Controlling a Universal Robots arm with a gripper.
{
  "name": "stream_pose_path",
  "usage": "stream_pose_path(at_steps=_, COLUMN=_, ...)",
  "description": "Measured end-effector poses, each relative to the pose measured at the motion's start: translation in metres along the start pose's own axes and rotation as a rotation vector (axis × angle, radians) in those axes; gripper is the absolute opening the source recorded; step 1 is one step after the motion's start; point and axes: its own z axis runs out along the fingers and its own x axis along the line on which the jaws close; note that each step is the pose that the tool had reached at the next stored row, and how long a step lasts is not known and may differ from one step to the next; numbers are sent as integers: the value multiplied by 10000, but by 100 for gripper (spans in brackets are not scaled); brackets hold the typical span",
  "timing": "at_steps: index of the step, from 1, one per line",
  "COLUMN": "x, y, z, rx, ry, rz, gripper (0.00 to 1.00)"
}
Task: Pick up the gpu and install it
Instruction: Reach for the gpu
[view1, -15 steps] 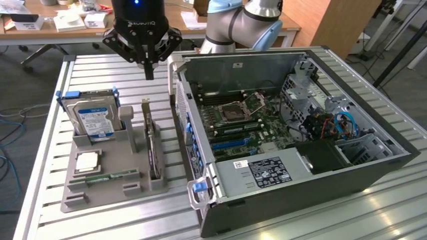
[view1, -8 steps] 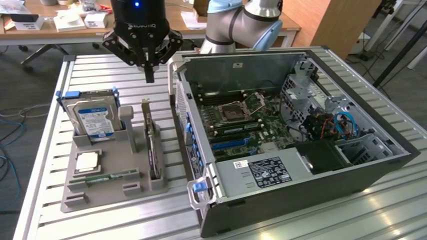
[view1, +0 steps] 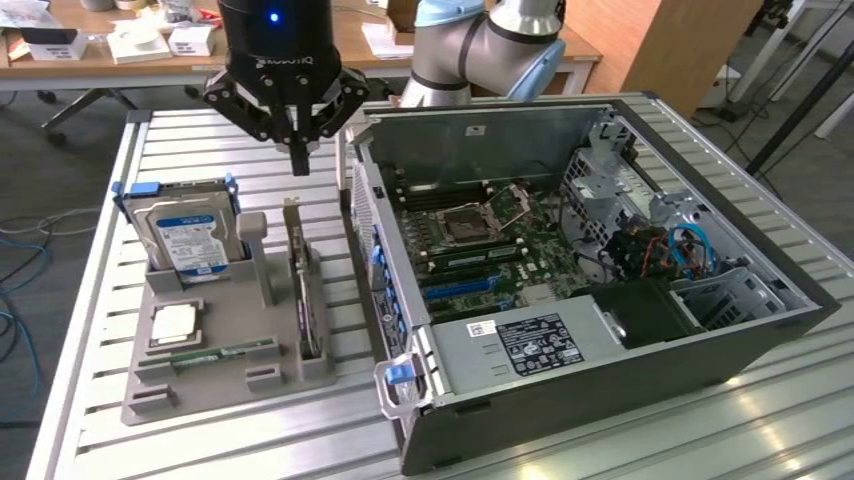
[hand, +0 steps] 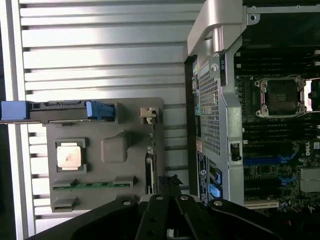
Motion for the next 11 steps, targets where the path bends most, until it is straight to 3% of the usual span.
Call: stream_pose_path(at_steps=11, x=3, y=-202, z=-9, rx=0, ry=-1, rz=0, gripper=10)
